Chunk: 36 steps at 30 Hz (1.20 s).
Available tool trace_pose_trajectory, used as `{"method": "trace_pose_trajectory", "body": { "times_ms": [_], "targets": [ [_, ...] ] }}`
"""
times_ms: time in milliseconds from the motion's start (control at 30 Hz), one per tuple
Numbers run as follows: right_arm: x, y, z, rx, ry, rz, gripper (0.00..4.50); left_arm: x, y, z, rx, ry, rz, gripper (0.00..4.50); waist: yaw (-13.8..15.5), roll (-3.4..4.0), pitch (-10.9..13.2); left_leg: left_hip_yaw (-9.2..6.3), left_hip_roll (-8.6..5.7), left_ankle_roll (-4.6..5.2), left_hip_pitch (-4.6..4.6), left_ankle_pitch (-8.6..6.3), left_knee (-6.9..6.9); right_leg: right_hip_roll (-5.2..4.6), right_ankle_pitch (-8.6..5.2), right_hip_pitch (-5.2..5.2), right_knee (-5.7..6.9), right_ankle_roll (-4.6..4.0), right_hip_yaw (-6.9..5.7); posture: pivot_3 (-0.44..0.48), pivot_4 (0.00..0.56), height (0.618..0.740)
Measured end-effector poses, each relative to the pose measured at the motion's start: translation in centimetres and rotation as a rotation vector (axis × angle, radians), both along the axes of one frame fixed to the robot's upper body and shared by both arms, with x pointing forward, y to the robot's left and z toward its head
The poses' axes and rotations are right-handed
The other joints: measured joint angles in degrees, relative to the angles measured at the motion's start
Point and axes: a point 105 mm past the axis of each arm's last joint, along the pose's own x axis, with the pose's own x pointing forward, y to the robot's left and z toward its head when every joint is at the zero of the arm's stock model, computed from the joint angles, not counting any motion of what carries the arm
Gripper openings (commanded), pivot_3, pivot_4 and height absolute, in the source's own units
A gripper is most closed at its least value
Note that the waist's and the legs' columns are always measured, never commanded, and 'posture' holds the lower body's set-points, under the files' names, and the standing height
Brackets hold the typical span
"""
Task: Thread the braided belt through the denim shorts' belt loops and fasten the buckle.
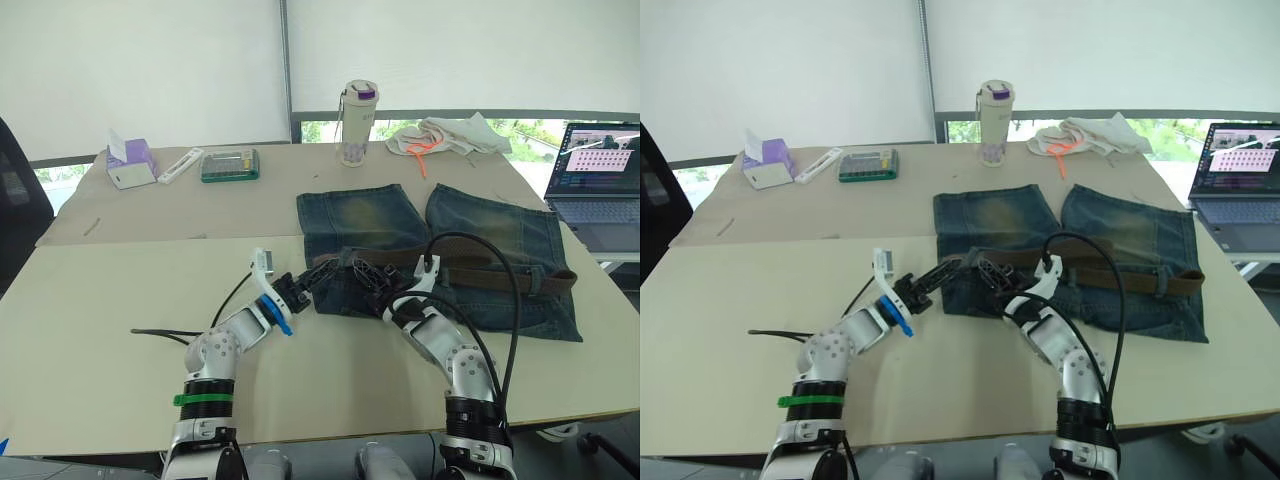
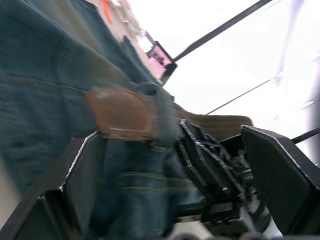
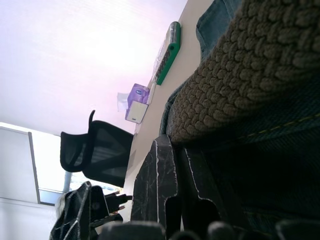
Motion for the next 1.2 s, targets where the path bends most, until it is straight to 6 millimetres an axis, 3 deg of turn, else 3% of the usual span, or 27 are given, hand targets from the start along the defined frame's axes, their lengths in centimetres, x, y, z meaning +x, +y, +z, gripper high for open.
{"method": "trace_pose_trajectory", "body": {
  "times_ms": [67,100,500,533,567,833,1067,1200],
  "targets": [
    [0.0,-0.1,0.1,-0.002,-0.003,0.001,0.0,0.3,-0.2,0.1,-0.029,0.015,0.007,4.44,0.0,0.0,0.0,0.03,0.01,0.0,0.0,0.0,0.0,0.01,0.0,0.0,0.0,0.0,0.0,0.0,0.15,0.74],
    [0.0,-0.1,0.1,-0.001,-0.006,0.003,0.0,0.4,-0.1,0.3,-0.043,0.019,0.015,4.19,0.0,0.0,0.0,0.05,0.01,0.0,0.0,0.0,0.0,0.01,0.0,0.0,0.0,0.0,0.0,0.0,0.15,0.74],
    [-0.3,-0.3,0.2,-0.025,-0.019,0.012,0.0,1.1,0.8,0.6,-0.118,0.052,0.06,0.18,0.0,0.0,0.0,0.09,-0.01,0.0,-0.01,0.0,0.0,0.01,0.0,0.0,-0.02,0.0,-0.01,0.0,0.15,0.74],
    [-0.3,-0.3,0.2,-0.032,-0.02,0.012,0.0,1.1,0.7,0.5,-0.118,0.055,0.06,0.05,0.0,0.0,0.0,0.1,-0.01,0.0,-0.01,0.0,0.0,0.01,0.0,0.01,-0.02,0.0,-0.01,0.0,0.15,0.74],
    [-0.3,-0.3,0.2,-0.044,-0.021,0.014,0.0,1.1,0.7,0.4,-0.118,0.057,0.06,0.05,0.0,0.0,0.0,0.11,-0.01,0.0,-0.02,0.0,0.0,0.01,0.0,0.0,-0.02,0.0,-0.01,0.0,0.15,0.74],
    [-2.2,-0.6,0.0,-0.198,-0.118,0.102,2.68,1.0,0.4,0.3,-0.095,0.051,0.05,0.0,0.4,0.0,0.0,0.13,-0.07,0.0,-0.04,0.0,0.03,-0.02,0.0,0.04,-0.08,0.01,-0.01,0.0,0.15,0.74],
    [-7.4,-6.6,2.1,-0.39,-0.305,0.243,2.68,1.1,3.7,-0.3,0.111,-0.017,0.061,0.0,0.1,-0.03,0.0,0.15,-0.05,0.0,-0.02,0.0,0.01,0.03,-0.03,0.08,-0.13,0.05,-0.01,0.0,0.15,0.74],
    [-8.1,-9.5,2.1,-0.532,-0.33,0.24,2.68,1.1,5.1,-0.4,0.225,-0.067,0.057,0.0,0.2,-0.04,0.0,0.17,0.0,0.0,0.0,0.0,0.0,0.08,-0.24,0.1,-0.12,0.4,-0.01,0.0,0.15,0.74]
  ]
}}
